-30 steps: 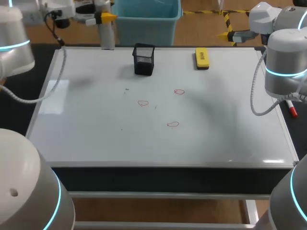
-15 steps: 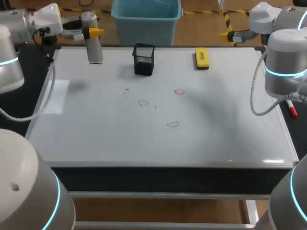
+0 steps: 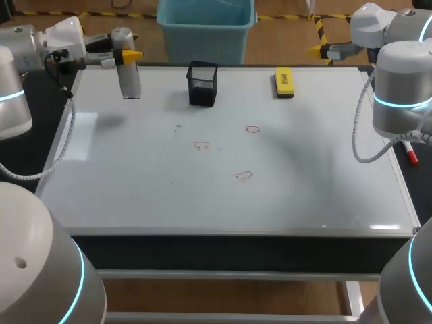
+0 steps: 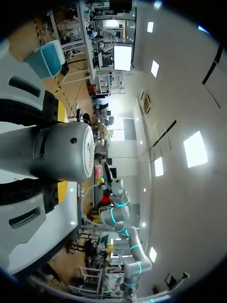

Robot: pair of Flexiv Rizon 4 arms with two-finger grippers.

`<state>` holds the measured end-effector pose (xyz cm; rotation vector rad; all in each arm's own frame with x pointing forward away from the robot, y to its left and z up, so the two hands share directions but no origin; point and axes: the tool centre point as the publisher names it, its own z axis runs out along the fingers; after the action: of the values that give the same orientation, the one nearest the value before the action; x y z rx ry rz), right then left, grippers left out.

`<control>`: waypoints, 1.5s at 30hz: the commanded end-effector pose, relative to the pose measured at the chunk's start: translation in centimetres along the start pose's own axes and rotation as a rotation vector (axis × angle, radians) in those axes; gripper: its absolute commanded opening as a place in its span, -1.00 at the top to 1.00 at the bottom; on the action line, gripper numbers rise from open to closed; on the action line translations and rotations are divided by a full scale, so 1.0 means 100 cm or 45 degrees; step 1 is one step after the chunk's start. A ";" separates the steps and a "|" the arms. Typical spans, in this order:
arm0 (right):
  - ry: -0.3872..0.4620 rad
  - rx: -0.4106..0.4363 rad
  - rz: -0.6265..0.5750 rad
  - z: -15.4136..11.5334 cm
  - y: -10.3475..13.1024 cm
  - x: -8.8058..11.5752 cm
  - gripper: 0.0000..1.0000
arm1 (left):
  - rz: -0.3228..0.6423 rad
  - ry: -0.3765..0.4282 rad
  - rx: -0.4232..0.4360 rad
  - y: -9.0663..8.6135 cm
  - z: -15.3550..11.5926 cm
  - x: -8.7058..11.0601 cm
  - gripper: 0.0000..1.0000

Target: Pick up the inspection probe, press it on each red-marked spot on the whiteboard one by one, put down the probe, pick up the eraser, and wipe off all the red marks.

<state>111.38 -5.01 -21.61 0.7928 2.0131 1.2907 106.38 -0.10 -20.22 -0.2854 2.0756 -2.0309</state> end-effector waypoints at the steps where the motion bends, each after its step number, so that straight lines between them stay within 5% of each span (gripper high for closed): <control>1: 0.000 0.000 0.000 0.000 0.000 0.000 -1.00 | 0.000 -0.009 -0.010 -0.005 -0.001 0.003 1.00; 11: 0.000 0.000 0.000 0.000 0.000 0.000 -1.00 | 0.000 -0.009 -0.010 -0.005 -0.001 0.003 1.00; 25: 0.409 0.251 -0.249 0.026 -0.031 -0.055 -1.00 | 0.000 -0.009 -0.010 -0.005 -0.001 0.003 1.00; 33: 0.751 0.425 -0.570 0.029 -0.046 -0.074 -1.00 | 0.000 -0.009 -0.010 -0.005 -0.001 0.003 1.00; 45: 1.137 0.622 -1.280 0.060 -0.061 -0.053 -1.00 | 0.000 -0.009 -0.010 -0.005 -0.001 0.003 1.00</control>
<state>117.40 -8.68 -27.98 -0.1329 2.5733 0.8411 106.14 -0.07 -19.82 -0.2920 2.0814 -2.0228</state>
